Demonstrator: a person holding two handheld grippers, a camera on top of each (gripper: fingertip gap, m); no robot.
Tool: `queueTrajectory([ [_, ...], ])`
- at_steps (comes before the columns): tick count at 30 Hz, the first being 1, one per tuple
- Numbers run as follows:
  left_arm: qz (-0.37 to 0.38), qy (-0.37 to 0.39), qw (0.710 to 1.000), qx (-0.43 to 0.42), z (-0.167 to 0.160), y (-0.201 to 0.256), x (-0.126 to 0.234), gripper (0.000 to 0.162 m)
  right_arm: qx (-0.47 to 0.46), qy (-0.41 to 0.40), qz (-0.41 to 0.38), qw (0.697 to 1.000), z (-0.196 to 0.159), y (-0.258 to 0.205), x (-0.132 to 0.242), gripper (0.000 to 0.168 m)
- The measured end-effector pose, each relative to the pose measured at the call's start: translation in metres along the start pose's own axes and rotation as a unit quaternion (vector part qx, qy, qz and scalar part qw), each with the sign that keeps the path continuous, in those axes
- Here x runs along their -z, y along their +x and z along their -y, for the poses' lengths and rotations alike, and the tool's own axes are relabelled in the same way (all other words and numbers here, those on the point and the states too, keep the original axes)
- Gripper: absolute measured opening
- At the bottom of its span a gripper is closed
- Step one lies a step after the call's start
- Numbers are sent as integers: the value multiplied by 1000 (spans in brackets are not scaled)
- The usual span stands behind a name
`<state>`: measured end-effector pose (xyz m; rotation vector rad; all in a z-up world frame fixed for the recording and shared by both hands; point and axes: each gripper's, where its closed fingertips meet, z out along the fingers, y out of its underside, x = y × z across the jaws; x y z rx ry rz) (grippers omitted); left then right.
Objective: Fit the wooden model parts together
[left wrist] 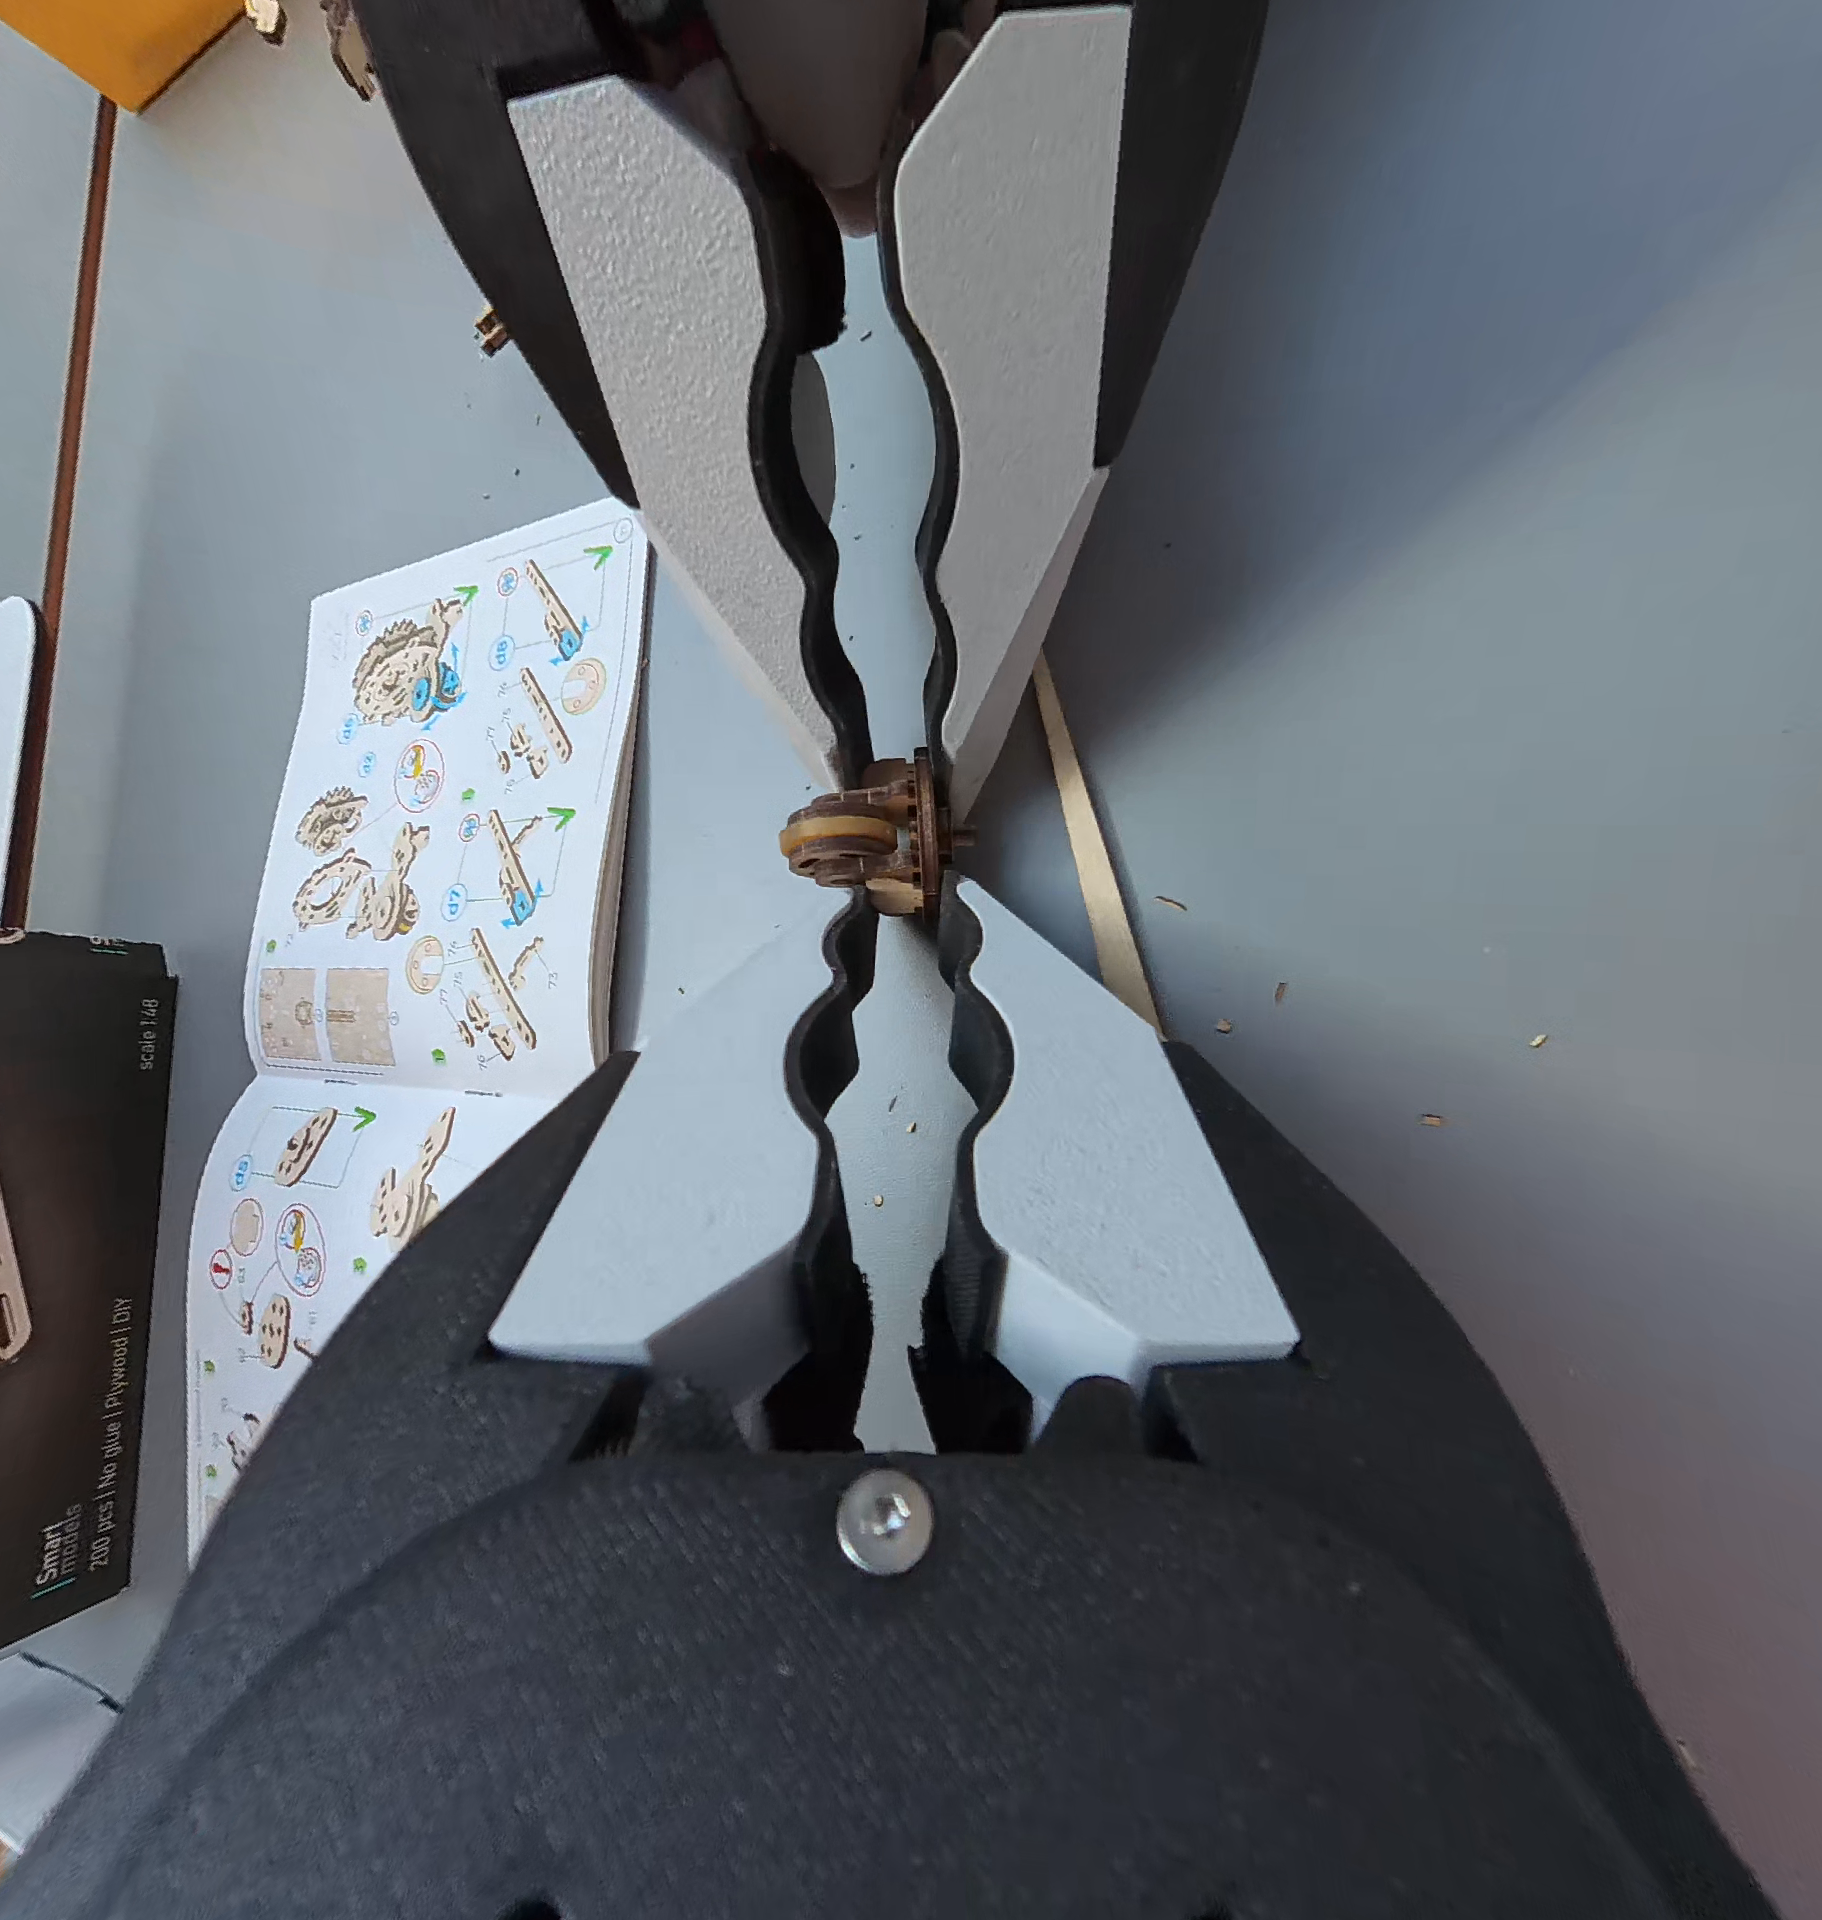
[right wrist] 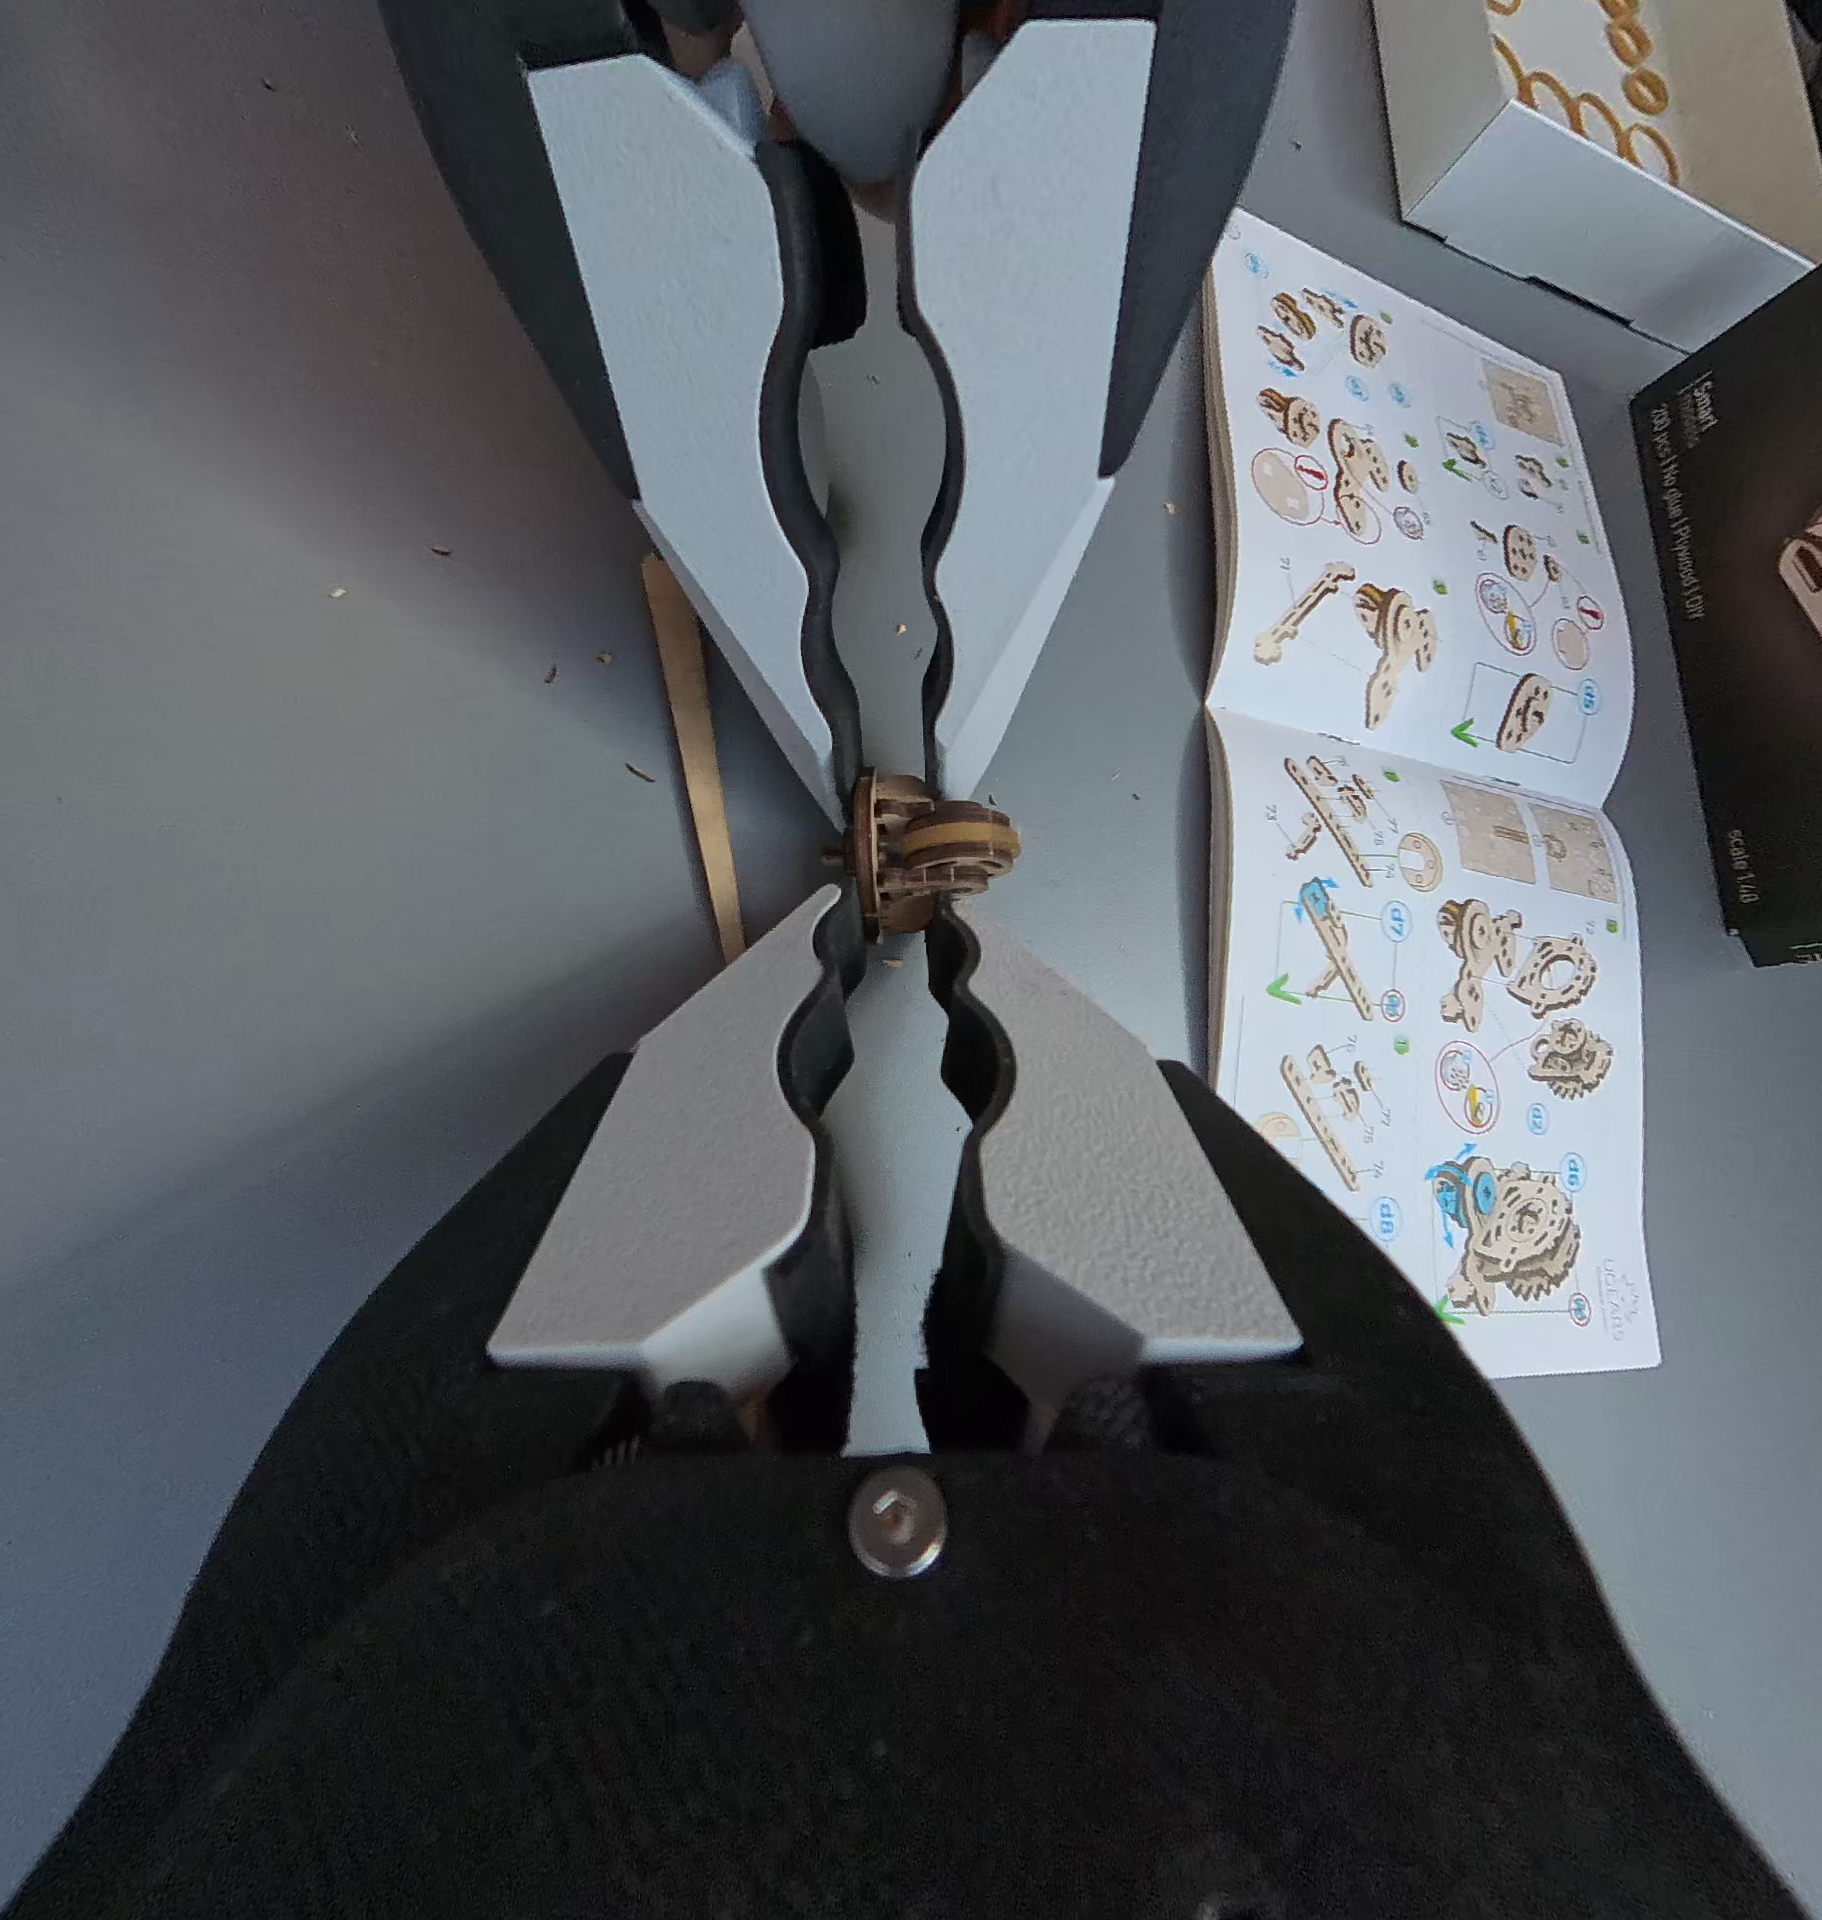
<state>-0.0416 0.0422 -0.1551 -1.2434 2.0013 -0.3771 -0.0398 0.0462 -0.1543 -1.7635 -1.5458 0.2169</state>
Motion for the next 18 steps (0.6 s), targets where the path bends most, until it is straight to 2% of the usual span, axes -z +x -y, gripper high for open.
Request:
queueTrajectory([
  [7, -3, 0, 1000, -3, 0, 1, 0, 10, 10, -3, -2, 1000, 0, -1, 0, 10],
  [10, -25, 25, 999, 9, 1, 1, 0, 11, -11, 5, 16, 1000, -1, -1, 0, 11],
  [12, -37, 46, 998, 11, 1, 3, 2, 11, 11, 12, 13, 1000, -1, -1, 1, 12],
  [18, -48, 56, 997, 8, 2, 6, 3, 18, 2, 19, 19, 1000, -2, -1, 1, 12],
])
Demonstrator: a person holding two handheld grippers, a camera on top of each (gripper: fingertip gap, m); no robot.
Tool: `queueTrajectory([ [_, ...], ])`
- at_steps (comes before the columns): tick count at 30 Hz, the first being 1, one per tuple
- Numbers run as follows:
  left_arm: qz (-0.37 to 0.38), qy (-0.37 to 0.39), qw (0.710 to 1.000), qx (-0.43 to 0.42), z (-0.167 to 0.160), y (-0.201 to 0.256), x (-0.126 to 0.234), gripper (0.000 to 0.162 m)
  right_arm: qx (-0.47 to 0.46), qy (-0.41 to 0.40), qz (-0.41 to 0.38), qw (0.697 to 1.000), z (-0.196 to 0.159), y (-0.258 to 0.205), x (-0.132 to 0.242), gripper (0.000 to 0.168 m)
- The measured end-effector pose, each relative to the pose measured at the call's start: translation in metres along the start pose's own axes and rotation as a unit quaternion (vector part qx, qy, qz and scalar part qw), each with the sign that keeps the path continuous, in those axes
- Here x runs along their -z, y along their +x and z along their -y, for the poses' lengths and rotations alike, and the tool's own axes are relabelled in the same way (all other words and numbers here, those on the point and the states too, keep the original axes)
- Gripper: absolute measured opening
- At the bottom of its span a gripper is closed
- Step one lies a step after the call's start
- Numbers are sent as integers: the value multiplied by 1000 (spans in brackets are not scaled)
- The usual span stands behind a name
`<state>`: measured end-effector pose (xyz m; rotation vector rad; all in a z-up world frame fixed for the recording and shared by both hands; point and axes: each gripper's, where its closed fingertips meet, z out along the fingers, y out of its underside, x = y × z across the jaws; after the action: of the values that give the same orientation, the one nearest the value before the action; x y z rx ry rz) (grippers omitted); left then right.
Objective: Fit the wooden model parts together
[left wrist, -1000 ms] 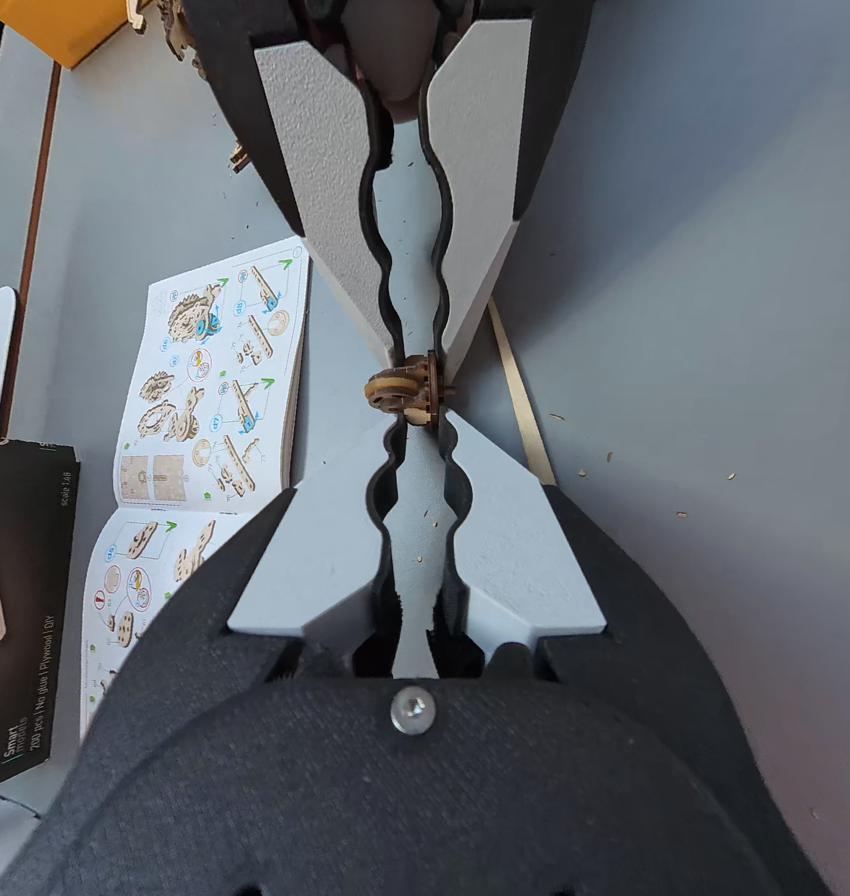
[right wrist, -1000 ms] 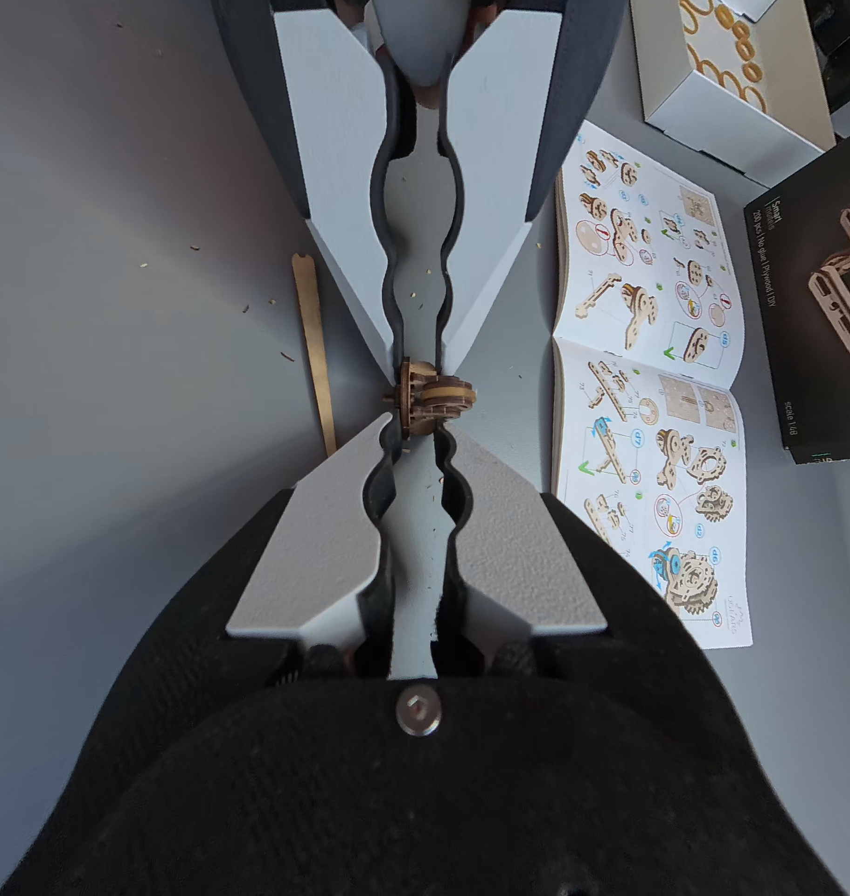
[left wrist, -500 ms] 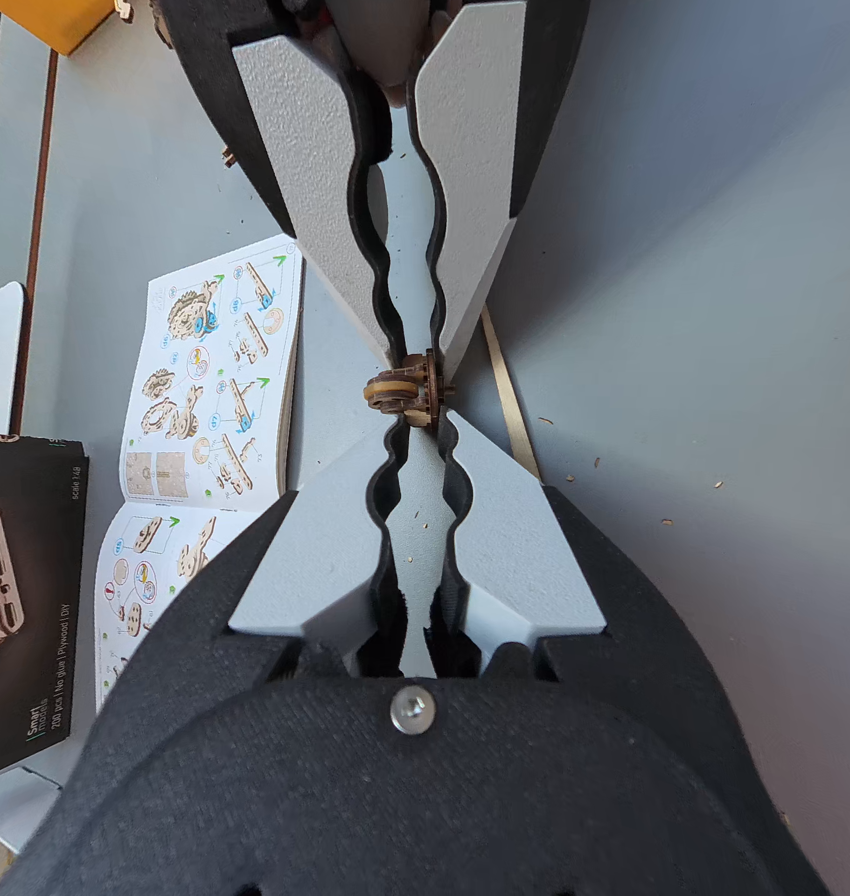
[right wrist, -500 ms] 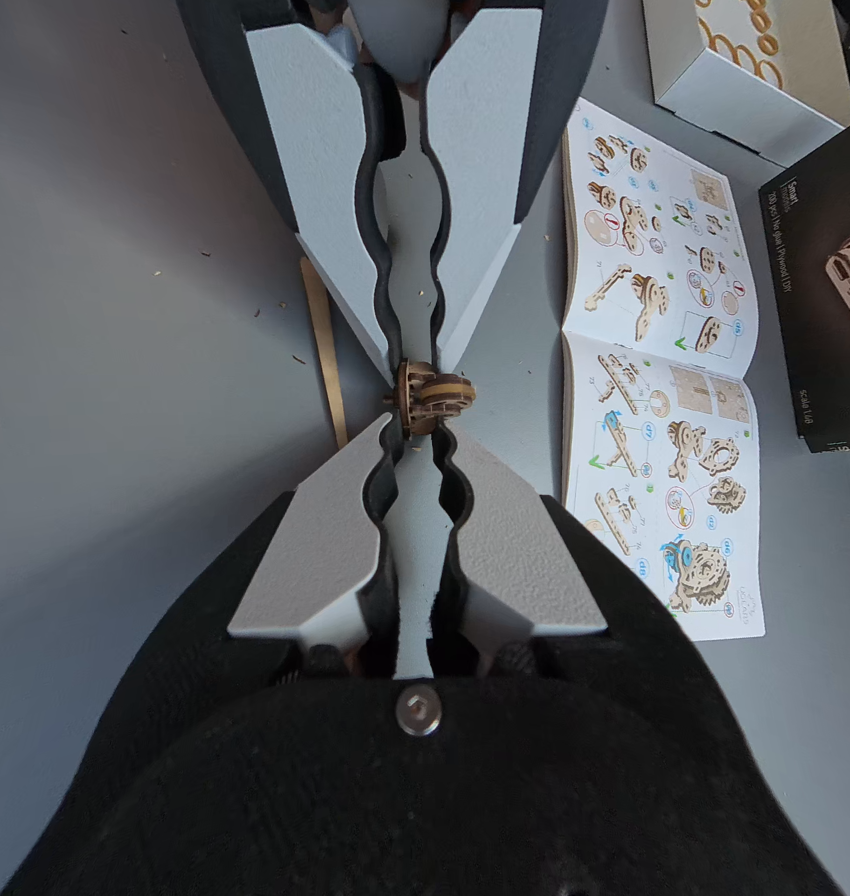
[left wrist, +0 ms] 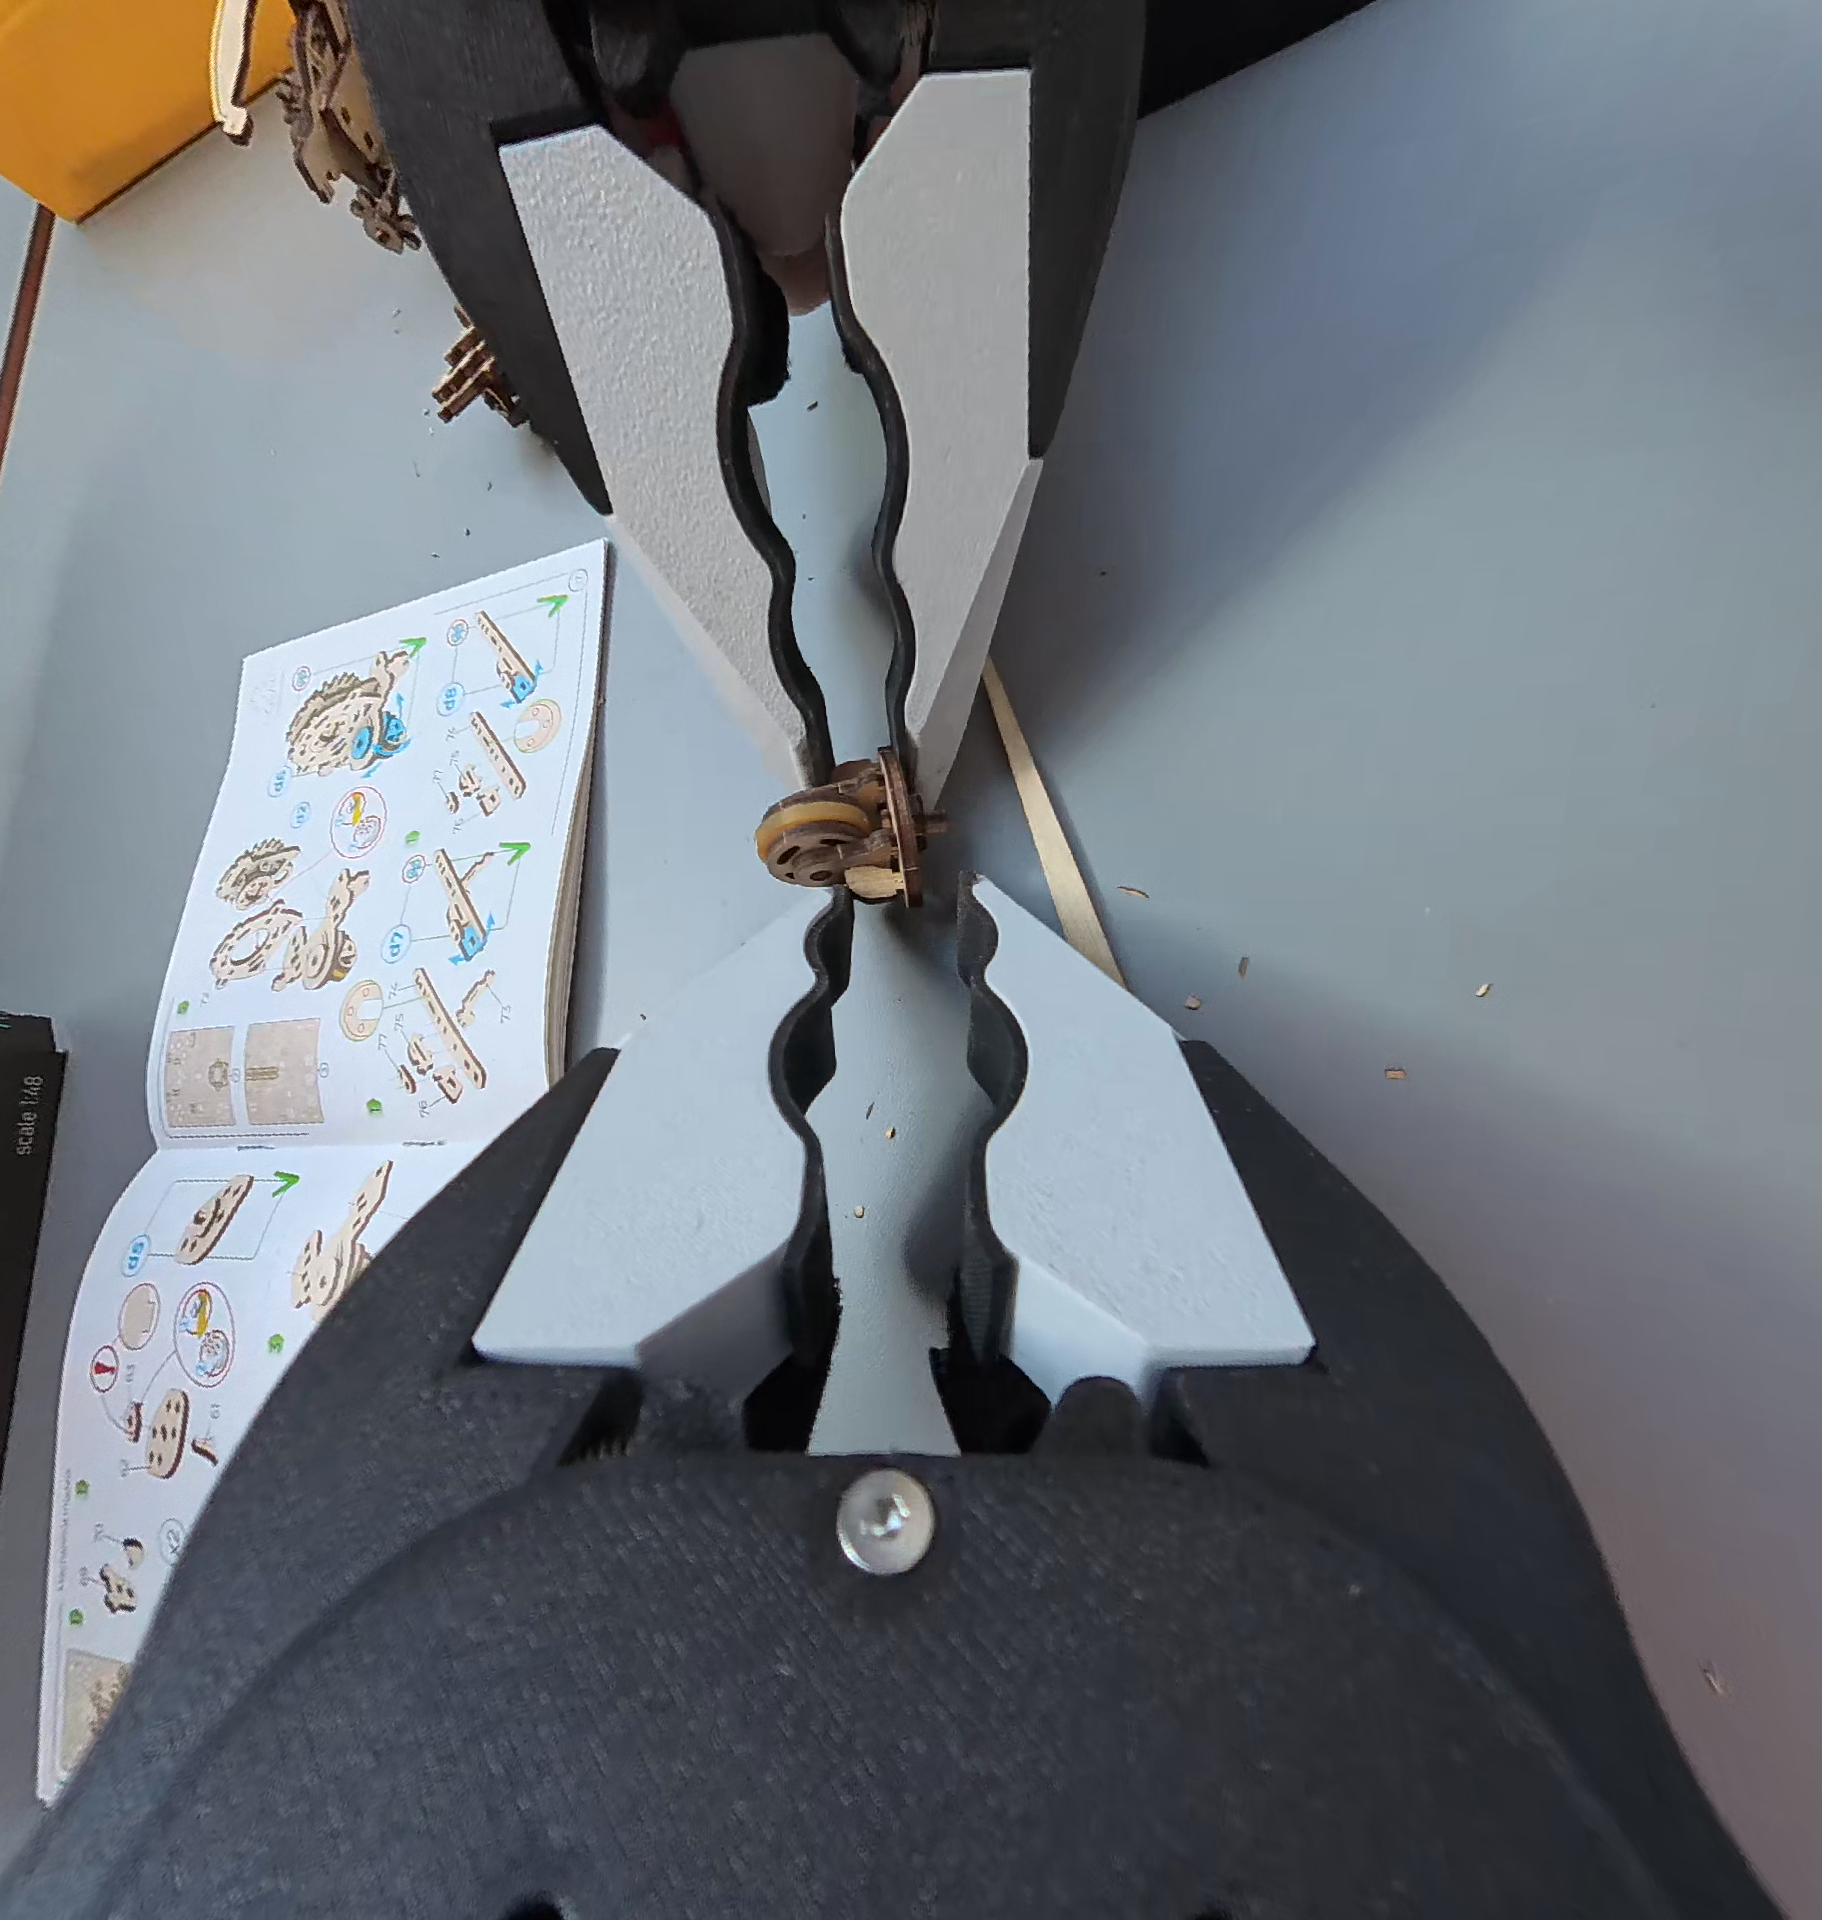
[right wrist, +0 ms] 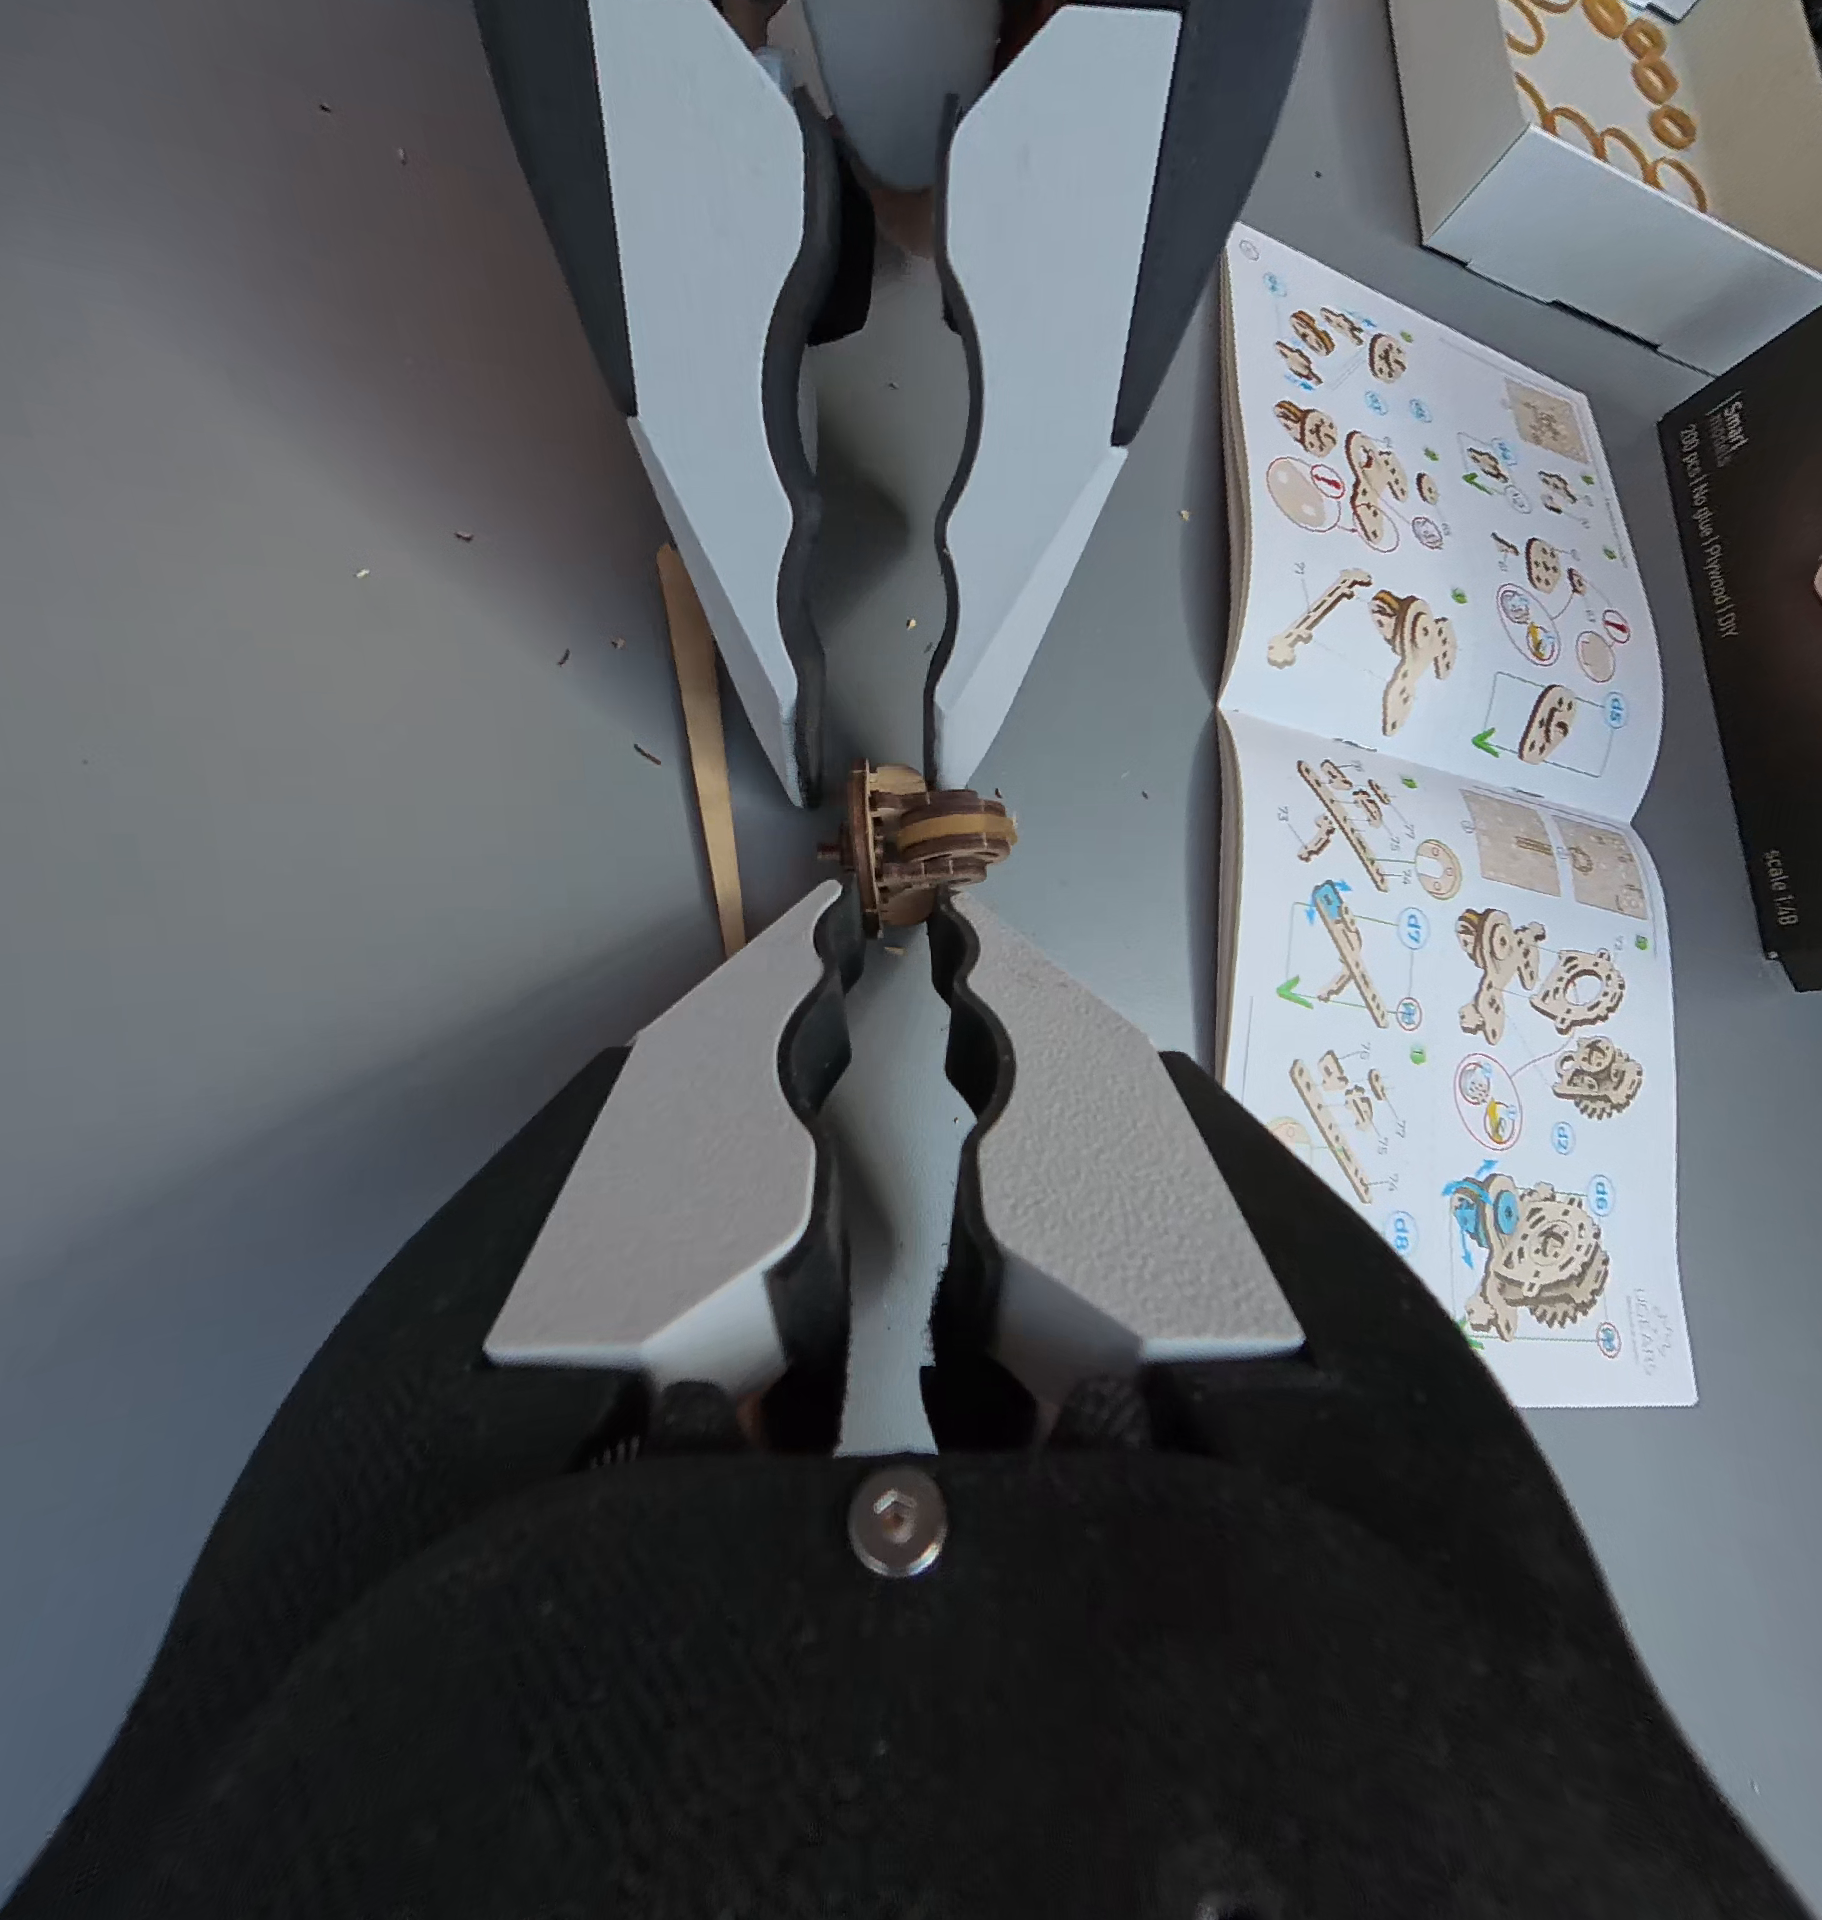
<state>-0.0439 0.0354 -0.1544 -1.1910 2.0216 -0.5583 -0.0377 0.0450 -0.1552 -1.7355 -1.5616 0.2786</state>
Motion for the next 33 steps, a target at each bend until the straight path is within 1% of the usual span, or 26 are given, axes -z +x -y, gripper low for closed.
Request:
queueTrajectory([
  [4, -6, 3, 1000, 9, 1, 0, 2, 17, 8, -1, -4, 1000, 0, 0, 0, 12],
  [8, 2, 27, 1000, 5, 9, -4, 8, 11, 4, 1, -3, 1000, 0, 0, 0, 13],
  [13, 9, 28, 1000, 1, 9, -5, 8, 10, 4, 2, -2, 1000, 0, 0, 0, 12],
  [15, 3, 29, 999, 17, 9, -6, 8, 12, 7, 1, -4, 1000, 0, 0, 0, 13],
  [16, 5, 28, 999, 24, 8, -8, 8, 18, 7, 1, -4, 1000, 0, 0, 0, 13],
  [17, 6, 28, 999, 31, 8, -9, 8, 20, 8, 1, -5, 1000, 0, 0, 0, 13],
  [20, -8, 29, 999, 40, 8, -6, 7, 11, 11, -1, -7, 1000, 0, 0, 0, 13],
  [33, -13, 34, 998, 47, 8, -5, 7, 10, 1, -3, -7, 1000, 0, 0, 1, 11],
])
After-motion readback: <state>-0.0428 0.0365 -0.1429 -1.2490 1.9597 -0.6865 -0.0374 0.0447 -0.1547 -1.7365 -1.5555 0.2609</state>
